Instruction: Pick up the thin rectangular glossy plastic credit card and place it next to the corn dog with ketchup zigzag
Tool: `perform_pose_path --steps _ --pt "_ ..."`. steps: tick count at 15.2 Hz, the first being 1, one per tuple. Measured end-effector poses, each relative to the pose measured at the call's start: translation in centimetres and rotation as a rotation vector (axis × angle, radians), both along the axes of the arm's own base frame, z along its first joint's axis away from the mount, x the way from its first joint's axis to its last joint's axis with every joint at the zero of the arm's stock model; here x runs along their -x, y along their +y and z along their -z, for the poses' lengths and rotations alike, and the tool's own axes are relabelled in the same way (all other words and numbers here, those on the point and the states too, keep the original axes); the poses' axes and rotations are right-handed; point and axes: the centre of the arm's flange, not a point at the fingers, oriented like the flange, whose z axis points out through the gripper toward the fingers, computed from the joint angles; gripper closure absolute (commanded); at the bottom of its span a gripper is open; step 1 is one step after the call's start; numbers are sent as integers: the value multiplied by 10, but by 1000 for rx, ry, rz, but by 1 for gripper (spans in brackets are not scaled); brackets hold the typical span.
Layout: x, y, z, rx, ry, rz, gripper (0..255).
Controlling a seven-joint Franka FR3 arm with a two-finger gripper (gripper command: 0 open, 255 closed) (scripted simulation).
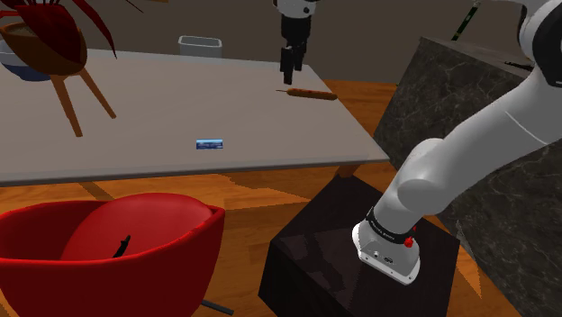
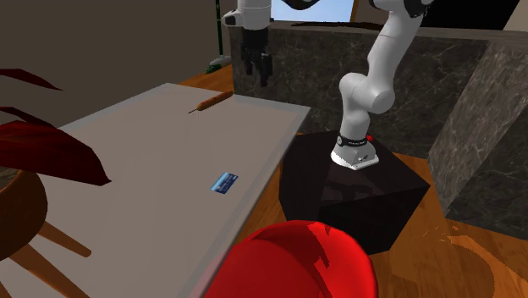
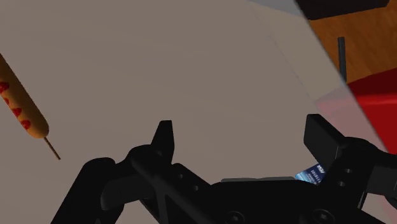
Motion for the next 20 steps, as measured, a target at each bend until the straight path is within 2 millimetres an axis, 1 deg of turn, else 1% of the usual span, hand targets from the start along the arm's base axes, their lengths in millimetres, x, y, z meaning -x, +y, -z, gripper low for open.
perform_pose_path --steps 3,7,11,17,18,20 --pt "-38 29 21 23 58 -69 0" --pt "-82 63 52 55 139 -161 0" --pt "-115 103 82 86 216 -254 0" --pt "-161 168 143 134 335 -392 0" --pt "-166 179 156 142 355 -414 0" --pt "-174 200 177 157 394 -461 0"
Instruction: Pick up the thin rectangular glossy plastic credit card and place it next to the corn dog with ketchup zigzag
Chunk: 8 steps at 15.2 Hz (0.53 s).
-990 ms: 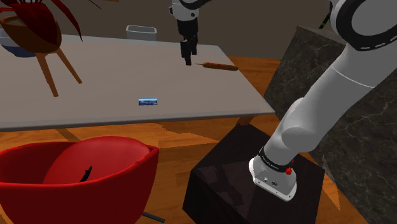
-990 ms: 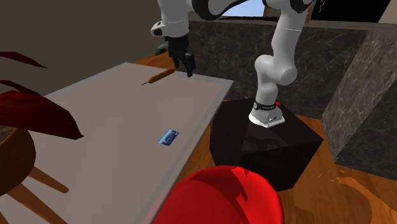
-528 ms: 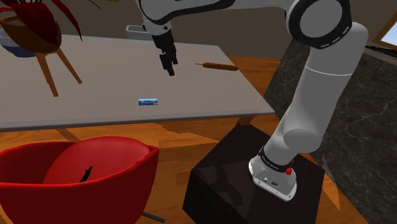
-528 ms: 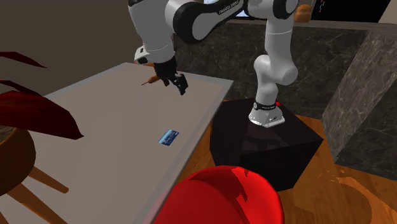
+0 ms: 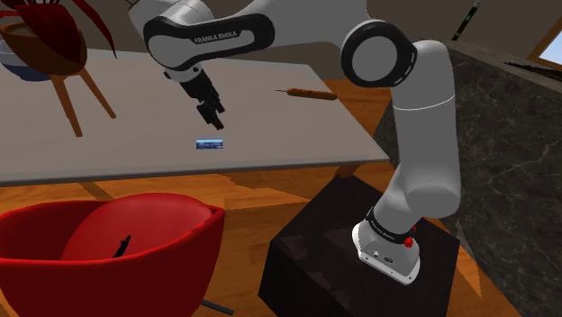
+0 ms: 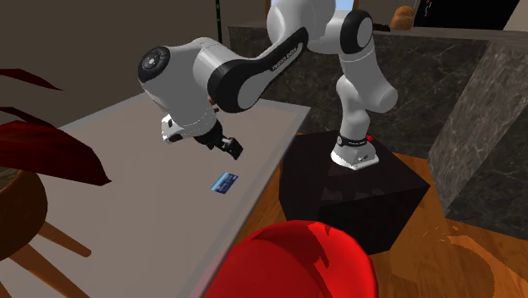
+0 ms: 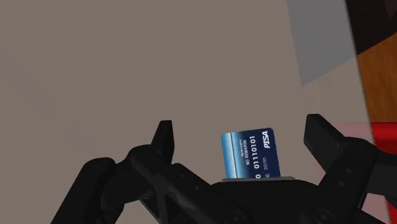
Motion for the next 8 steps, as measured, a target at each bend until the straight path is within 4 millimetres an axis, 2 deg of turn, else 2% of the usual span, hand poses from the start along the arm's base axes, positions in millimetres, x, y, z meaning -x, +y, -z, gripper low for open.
perform_pose_path --steps 4,8 --pt "-12 41 38 29 73 -84 0" --pt "-9 39 59 35 86 -98 0"
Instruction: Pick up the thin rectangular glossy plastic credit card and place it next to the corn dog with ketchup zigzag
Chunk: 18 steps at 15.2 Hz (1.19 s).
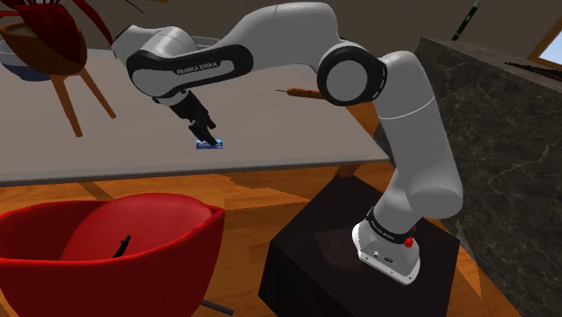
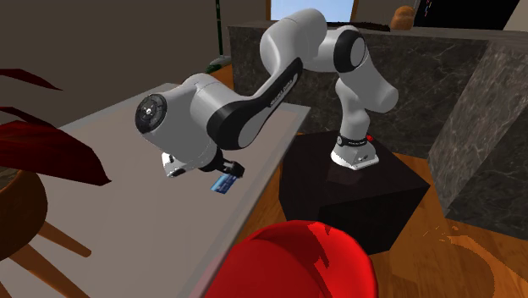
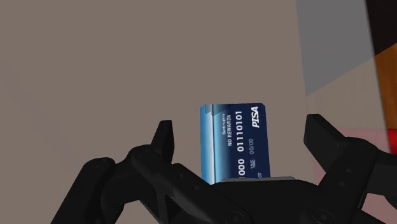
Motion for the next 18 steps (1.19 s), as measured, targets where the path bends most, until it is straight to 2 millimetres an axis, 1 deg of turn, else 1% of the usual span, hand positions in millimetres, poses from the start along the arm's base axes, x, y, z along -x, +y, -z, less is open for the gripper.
perform_pose_path --steps 4,10,11,18 --pt "7 -10 18 0 1 -1 0" --pt "8 -10 20 0 0 -1 0" --pt "8 -10 20 0 0 -1 255" --pt "8 -10 20 0 0 -1 255"
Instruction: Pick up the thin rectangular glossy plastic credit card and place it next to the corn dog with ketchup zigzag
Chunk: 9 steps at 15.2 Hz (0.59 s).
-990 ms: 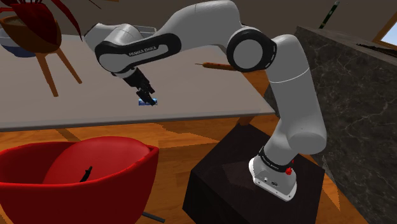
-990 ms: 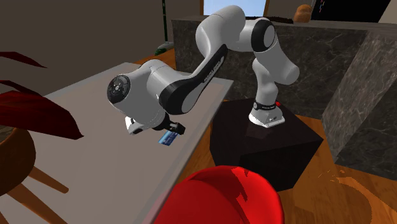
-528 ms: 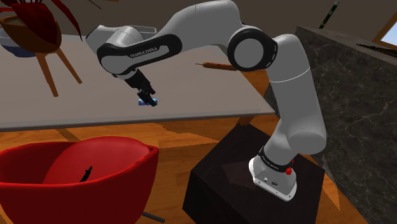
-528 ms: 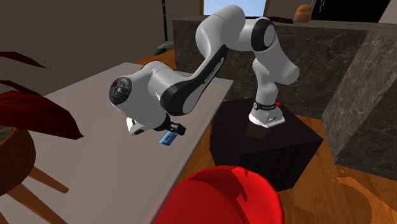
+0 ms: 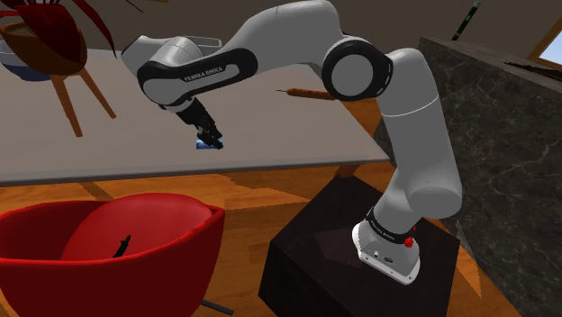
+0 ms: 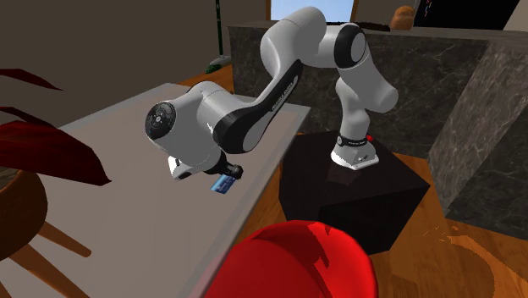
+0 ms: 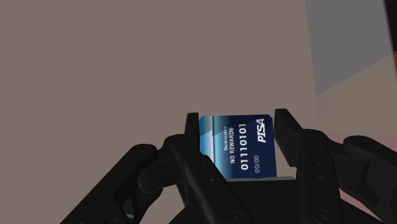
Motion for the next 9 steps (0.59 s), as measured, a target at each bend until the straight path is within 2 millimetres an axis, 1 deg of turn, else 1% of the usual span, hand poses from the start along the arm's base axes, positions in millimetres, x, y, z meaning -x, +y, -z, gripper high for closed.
perform_pose_path --steps 3,4,9 --pt "0 0 0 0 0 0 255" --pt "0 0 -3 0 0 0 255" --pt "0 0 -26 0 0 0 255"
